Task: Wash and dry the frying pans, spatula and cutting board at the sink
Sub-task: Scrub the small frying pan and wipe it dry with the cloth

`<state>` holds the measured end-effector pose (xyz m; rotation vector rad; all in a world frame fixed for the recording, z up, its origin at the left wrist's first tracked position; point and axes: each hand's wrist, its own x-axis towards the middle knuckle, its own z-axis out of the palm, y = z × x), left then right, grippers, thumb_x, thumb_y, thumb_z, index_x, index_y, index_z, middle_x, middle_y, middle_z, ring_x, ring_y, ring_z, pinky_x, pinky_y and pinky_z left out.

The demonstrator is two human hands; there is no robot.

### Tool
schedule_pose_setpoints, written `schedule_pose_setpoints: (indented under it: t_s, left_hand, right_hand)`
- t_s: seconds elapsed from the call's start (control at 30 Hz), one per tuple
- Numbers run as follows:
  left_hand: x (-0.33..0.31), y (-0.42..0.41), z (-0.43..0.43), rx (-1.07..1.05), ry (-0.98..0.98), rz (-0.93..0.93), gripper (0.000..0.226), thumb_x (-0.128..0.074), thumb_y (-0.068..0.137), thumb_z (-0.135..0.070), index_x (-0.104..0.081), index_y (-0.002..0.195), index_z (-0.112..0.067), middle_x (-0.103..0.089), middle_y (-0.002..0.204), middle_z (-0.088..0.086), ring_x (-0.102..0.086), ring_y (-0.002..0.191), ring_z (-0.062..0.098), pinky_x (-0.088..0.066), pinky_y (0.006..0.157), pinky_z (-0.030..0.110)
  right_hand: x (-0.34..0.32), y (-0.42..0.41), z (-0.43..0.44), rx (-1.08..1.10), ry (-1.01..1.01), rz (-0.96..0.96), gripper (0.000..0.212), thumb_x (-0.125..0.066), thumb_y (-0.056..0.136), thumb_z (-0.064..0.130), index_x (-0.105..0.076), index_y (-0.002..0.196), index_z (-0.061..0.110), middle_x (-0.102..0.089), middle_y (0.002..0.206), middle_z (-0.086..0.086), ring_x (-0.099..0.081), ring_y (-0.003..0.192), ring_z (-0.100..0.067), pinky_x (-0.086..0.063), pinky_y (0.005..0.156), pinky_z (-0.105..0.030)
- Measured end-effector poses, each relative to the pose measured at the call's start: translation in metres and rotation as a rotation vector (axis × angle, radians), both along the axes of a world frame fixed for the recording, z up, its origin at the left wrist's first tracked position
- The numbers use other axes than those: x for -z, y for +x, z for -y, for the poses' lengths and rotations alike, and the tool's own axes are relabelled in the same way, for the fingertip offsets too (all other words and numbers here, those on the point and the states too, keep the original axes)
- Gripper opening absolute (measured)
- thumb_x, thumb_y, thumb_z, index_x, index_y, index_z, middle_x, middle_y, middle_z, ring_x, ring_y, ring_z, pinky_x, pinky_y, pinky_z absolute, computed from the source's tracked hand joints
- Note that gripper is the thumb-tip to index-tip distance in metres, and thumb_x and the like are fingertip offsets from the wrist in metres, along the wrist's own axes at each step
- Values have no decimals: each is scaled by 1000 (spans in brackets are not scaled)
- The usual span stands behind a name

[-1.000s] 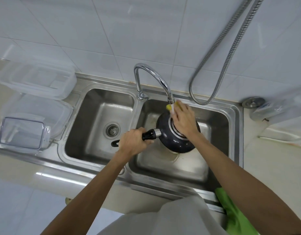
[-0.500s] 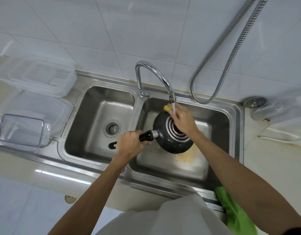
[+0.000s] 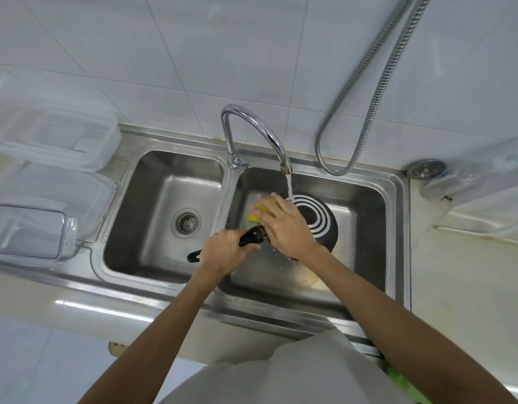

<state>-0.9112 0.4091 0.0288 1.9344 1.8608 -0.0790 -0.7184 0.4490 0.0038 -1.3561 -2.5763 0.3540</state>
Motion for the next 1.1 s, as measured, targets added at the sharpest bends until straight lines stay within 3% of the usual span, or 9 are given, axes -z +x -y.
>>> schedule_pose_setpoints:
  t_s: [0.17, 0.27, 0.4, 0.53, 0.67, 0.8, 0.9, 1.03, 1.1]
  left_hand:
    - [-11, -2, 0, 77, 62, -66, 54, -46, 93, -67, -64, 101, -17, -71, 86, 3, -68, 78, 26, -41, 60, 30]
    - [-16, -4, 2, 115, 83, -150, 57, -37, 95, -67, -64, 99, -17, -72, 86, 3, -69, 78, 26, -38, 59, 29]
    - [-17, -4, 6, 131, 62, -238, 64, -26, 98, -66, -66, 93, -16, -69, 79, 3, -63, 67, 22, -32, 53, 28]
    - [-13, -5, 6, 95, 16, -262, 66, -26, 102, -60, -68, 91, -10, -64, 77, 6, -56, 63, 21, -32, 53, 27]
    - [-7, -1, 7, -50, -79, -107, 62, -33, 103, -55, -66, 100, -3, -68, 95, 18, -66, 84, 35, -39, 63, 34]
    - [-15, 9, 5, -191, -214, 149, 59, -40, 104, -48, -66, 93, 3, -60, 81, 17, -55, 70, 26, -41, 65, 34]
    - [-22, 16, 4, -215, -312, 302, 57, -43, 103, -47, -68, 82, 0, -62, 70, 9, -60, 63, 23, -49, 64, 35]
    - [-35, 24, 16, -312, -556, 661, 38, -43, 106, -35, -57, 84, -7, -53, 64, 3, -50, 39, 10, -43, 36, 26]
    - [-39, 26, 22, -320, -630, 729, 36, -41, 106, -35, -54, 88, -7, -49, 65, 2, -44, 38, 9, -36, 32, 24]
  right_hand:
    - [-10, 12, -53, 264, -311, -7, 40, -51, 103, 20, -56, 142, 19, -54, 145, -14, -56, 122, -42, -44, 106, -58]
    - [-15, 38, -68, 342, -415, -30, 26, -53, 102, 21, -70, 122, 18, -65, 124, -11, -62, 112, -37, -48, 101, -53]
    - [-21, 70, -60, 513, -347, -182, 34, -51, 103, 12, -66, 133, 15, -64, 123, -18, -59, 115, -36, -40, 107, -40]
    - [-33, 85, -44, 653, -182, -440, 37, -49, 104, 12, -59, 140, 11, -57, 120, -21, -55, 112, -32, -36, 98, -26]
    - [-33, 76, -27, 696, -112, -515, 36, -51, 104, 17, -59, 139, 17, -54, 122, -15, -48, 117, -27, -34, 101, -28]
    - [-11, 44, -13, 733, -166, -467, 31, -54, 102, 16, -62, 132, 13, -54, 119, -16, -48, 115, -32, -37, 100, -38]
    - [9, 17, -12, 862, -220, -361, 25, -55, 100, 17, -62, 123, 11, -53, 121, -19, -49, 113, -38, -40, 98, -45]
    - [8, -5, -30, 1083, -330, -305, 31, -62, 96, 19, -56, 125, 9, -43, 131, -20, -45, 115, -42, -44, 97, -55]
    - [7, -7, -42, 1100, -351, -351, 38, -68, 93, 20, -56, 128, 12, -43, 131, -18, -45, 117, -41, -44, 99, -54]
